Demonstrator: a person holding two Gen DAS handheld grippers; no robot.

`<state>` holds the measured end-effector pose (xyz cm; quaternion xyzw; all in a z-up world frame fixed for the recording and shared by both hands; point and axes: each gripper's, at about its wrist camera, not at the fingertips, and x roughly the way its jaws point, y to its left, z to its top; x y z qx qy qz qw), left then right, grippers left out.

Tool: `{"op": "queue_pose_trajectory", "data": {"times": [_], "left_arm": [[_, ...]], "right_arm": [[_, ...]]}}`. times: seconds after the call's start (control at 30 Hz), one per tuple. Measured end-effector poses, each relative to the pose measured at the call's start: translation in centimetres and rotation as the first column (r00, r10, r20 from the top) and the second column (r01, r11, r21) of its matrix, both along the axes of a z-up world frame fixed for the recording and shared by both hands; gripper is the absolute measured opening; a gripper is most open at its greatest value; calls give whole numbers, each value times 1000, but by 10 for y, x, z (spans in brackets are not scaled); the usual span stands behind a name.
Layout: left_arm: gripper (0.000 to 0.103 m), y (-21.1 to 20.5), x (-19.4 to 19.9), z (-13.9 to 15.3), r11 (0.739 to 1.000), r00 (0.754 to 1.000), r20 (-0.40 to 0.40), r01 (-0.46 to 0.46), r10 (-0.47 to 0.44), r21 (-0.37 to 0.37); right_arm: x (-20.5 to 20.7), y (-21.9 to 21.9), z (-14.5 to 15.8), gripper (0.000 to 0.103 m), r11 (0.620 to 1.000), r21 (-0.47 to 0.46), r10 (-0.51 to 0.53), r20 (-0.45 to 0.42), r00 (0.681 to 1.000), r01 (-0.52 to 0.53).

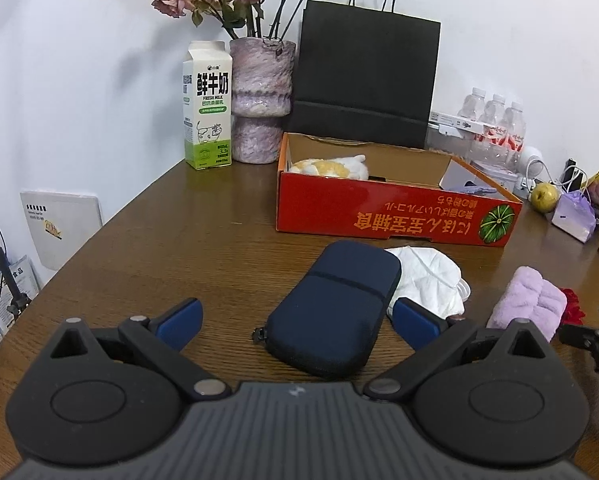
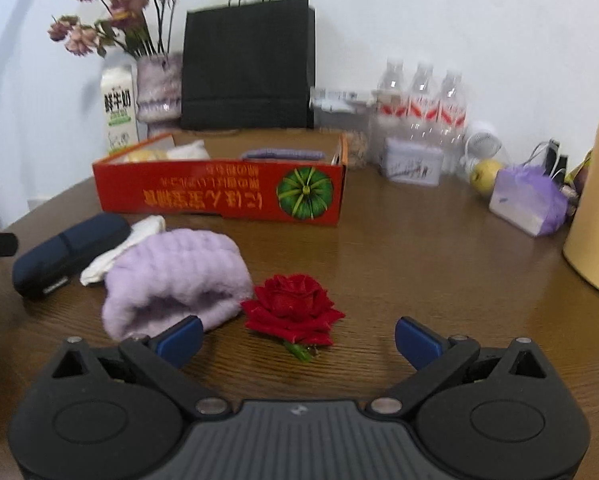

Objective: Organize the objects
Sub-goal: 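Grasp the red rose with the right tool while the left tool grasps the navy case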

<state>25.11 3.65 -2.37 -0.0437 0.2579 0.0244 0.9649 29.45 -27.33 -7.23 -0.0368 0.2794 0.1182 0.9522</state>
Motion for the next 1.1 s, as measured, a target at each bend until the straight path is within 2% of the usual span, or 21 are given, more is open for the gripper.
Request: {"op": "queue_pose_trajectory", "data": {"times": [0.13,0.2,0.23,0.27,0.37,0.47,0.57,0.9,1.1], "left_arm": [[103,1,-1,2,1000,1000,5,-4,4,-10],[103,2,-1,2,1000,1000,9,-6,6,-14],[103,2,-2,3,1000,1000,9,-7,7,-14],[103,2,-2,3,1000,1000,9,-5,6,-15],[103,3,-2,3,1000,1000,12,-8,9,-15],[103,4,-3,4,1000,1000,19,-13,13,-18],[103,4,-3,4,1000,1000,21,-14,15,-21],[103,2,-4,1,1000,1000,5,-8,8,-22],[103,1,6,-6,999,996,-75,47,-48,-21]], "right_arm": [[20,1,-2,90,1000,-10,-5,-6,1000,5],[28,-1,-3,76,1000,13,14,-30,999,-14],[31,-1,-4,62,999,20,27,-52,998,-26],[34,-1,-5,54,999,23,37,-69,997,-36],[30,0,-4,43,998,32,58,-57,997,-56],[15,-1,4,40,999,34,34,50,998,-35],[-6,-5,10,38,999,44,-1,171,985,-7],[-54,20,17,38,998,23,48,270,962,-56],[-57,16,17,38,998,54,22,266,964,-37]]}}
